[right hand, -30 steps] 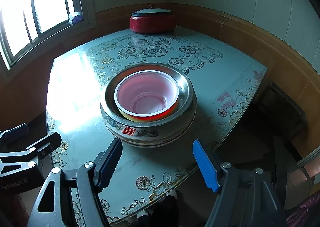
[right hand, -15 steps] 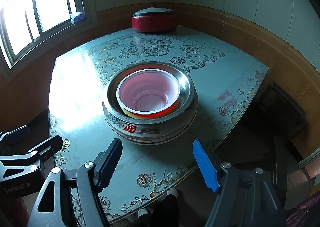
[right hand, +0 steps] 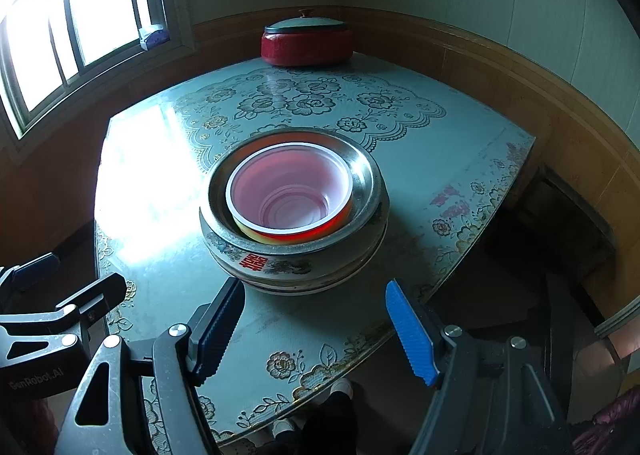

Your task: Organize plates and bowls

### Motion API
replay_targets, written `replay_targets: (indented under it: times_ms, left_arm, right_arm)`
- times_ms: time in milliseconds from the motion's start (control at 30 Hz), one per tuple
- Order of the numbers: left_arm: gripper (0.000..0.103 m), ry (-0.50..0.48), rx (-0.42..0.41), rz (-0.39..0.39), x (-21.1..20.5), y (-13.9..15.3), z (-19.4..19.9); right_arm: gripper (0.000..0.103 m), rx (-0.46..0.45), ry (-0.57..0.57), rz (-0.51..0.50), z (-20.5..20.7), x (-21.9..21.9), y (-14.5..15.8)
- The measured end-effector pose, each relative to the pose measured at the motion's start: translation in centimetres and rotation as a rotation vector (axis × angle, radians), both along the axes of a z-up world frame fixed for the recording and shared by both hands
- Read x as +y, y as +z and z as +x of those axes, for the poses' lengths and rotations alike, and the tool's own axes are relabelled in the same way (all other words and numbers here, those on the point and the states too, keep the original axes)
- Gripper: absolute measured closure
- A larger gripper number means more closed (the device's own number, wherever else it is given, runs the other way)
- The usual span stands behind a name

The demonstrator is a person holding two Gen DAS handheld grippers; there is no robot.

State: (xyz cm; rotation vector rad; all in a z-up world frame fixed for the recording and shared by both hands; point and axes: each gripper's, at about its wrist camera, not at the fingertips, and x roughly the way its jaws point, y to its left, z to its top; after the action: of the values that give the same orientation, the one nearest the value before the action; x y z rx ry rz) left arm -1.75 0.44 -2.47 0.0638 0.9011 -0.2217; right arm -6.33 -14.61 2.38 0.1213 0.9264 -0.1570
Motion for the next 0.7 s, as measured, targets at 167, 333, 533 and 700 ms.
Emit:
replay_targets:
  times_ms: [167, 333, 533, 700]
  left_arm:
    - [0.000, -0.001, 0.000, 0.002, -0.1, 0.0, 0.2]
    - [0.000, 0.001, -0.002, 0.010, -0.4, 0.0, 0.4]
    - [0.000, -0.002, -0.008, 0.039, -0.9, -0.1, 0.5]
    - [0.000, -0.011, -0.013, 0.048, -1.2, -0.1, 0.6]
  right_arm:
    - [0.029, -0.003, -0.009, -0.001, 0.1, -0.3, 0.0]
    - [0.029, -0.006, -0.021, -0.002, 0.2, -0.4, 0.1]
    - [0.029, -0.011, -0.024, -0.006, 0.3, -0.4, 0.2]
    - [0.029, -0.009, -0.029, -0.005, 0.3, -0.6, 0.2]
